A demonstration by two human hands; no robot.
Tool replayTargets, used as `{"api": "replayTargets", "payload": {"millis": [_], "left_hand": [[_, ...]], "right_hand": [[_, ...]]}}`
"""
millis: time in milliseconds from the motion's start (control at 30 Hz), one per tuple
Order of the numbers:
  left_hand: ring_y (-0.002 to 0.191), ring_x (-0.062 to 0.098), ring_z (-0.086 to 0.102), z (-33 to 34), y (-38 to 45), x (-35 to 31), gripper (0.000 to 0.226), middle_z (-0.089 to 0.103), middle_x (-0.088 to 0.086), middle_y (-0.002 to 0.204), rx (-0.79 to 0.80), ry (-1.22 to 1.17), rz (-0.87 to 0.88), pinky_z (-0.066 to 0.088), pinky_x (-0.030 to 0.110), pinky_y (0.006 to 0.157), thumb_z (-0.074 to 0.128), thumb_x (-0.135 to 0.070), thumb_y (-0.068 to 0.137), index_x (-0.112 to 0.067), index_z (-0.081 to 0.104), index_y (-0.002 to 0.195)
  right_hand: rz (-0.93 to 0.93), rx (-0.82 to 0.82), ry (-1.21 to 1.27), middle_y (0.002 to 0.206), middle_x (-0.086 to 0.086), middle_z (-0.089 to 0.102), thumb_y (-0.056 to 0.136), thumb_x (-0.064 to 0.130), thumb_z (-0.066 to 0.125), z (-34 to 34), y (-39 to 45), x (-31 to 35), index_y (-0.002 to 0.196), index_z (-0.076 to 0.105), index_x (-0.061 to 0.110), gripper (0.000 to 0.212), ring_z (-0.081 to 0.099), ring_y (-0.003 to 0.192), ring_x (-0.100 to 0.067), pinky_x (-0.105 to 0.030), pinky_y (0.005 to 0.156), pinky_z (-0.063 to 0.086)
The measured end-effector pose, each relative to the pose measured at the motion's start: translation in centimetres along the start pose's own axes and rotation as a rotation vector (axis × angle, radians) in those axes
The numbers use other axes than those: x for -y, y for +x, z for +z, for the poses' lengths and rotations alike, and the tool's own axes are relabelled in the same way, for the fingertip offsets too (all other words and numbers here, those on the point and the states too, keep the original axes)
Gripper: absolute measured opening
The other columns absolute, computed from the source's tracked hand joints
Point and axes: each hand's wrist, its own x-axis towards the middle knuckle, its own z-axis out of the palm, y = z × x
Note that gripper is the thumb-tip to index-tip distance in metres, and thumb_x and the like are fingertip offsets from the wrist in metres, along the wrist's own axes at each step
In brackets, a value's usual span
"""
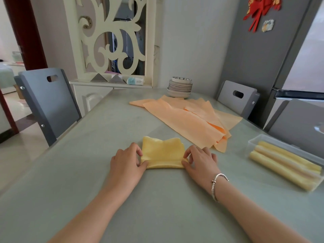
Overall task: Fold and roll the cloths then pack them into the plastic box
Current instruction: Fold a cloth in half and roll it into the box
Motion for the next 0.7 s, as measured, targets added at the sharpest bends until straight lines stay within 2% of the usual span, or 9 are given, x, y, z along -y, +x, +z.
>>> {"api": "replayTargets", "payload": {"millis": [133,200,267,333,400,467,567,700], "left_hand": [[0.084,0.019,0.05,0.1,0.0,-0.2,0.017,0.052,-0.01,0.084,-0.033,0.147,0.144,0.035,0.031,0.071,0.071,-0.024,0.079,-0.025,0.056,0.086],[0.083,0.019,0.052,0.2,-0.1,-0.3,0.009,0.056,-0.01,0.084,-0.023,0.193,0.235,0.033,0.03,0.07,0.07,-0.019,0.08,-0.024,0.063,0.08],[0.079,0.018,0.053,0.3,-0.2,-0.2,0.011,0.057,-0.012,0.078,-0.019,0.226,0.273,0.031,0.029,0.068,0.07,-0.017,0.08,-0.025,0.064,0.074],[0.078,0.018,0.054,0.1,-0.3,-0.2,0.01,0.058,-0.013,0.076,-0.033,0.245,0.299,0.031,0.028,0.068,0.07,-0.018,0.08,-0.025,0.065,0.074],[0.086,0.017,0.054,-0.4,-0.4,-0.2,0.004,0.061,-0.013,0.082,-0.013,0.241,0.293,0.032,0.028,0.074,0.065,-0.025,0.082,-0.027,0.068,0.082],[0.096,0.015,0.051,-0.8,-0.6,-0.2,0.014,0.061,-0.015,0.092,0.025,0.235,0.275,0.029,0.026,0.079,0.061,-0.032,0.082,-0.029,0.069,0.093],[0.1,0.013,0.048,-0.9,-0.5,-0.1,0.021,0.058,-0.018,0.099,0.057,0.217,0.238,0.027,0.024,0.08,0.06,-0.034,0.081,-0.031,0.068,0.1],[0.099,0.015,0.05,-0.8,-0.5,-0.2,0.015,0.062,-0.014,0.1,0.056,0.177,0.162,0.034,0.027,0.081,0.06,-0.029,0.085,-0.031,0.068,0.097]], "right_hand": [[-0.119,-0.064,-0.113,0.104,0.009,0.045,0.09,0.028,0.053,0.2,0.2,0.0,0.106,0.051,0.027,0.016,0.037,0.105,-0.015,-0.027,0.086,0.024],[-0.192,-0.07,-0.163,0.098,0.008,0.051,0.085,0.019,0.06,0.5,0.2,0.1,0.095,0.058,0.026,0.012,0.045,0.099,-0.019,-0.027,0.082,0.027],[-0.235,-0.077,-0.193,0.084,0.008,0.056,0.079,0.013,0.064,0.7,0.0,0.1,0.083,0.059,0.025,0.013,0.054,0.088,-0.022,-0.028,0.076,0.033],[-0.26,-0.07,-0.212,0.085,0.009,0.058,0.08,0.014,0.061,0.5,-0.3,-0.1,0.084,0.061,0.025,0.011,0.056,0.09,-0.021,-0.029,0.079,0.034],[-0.237,-0.029,-0.147,0.099,0.013,0.058,0.084,0.02,0.054,-0.2,-0.5,-0.3,0.097,0.062,0.027,0.017,0.049,0.102,-0.014,-0.027,0.088,0.028],[-0.196,0.021,-0.056,0.108,0.02,0.054,0.085,0.027,0.051,-0.7,-0.7,-0.6,0.106,0.06,0.032,0.024,0.042,0.106,-0.007,-0.023,0.09,0.023],[-0.111,0.067,0.029,0.104,0.024,0.05,0.086,0.025,0.052,-0.9,-0.6,-0.6,0.106,0.058,0.035,0.023,0.041,0.101,-0.004,-0.023,0.084,0.021],[-0.052,0.071,0.075,0.097,0.019,0.051,0.087,0.019,0.051,-0.4,-0.5,-0.4,0.102,0.056,0.032,0.02,0.04,0.092,-0.005,-0.025,0.081,0.024]]}}
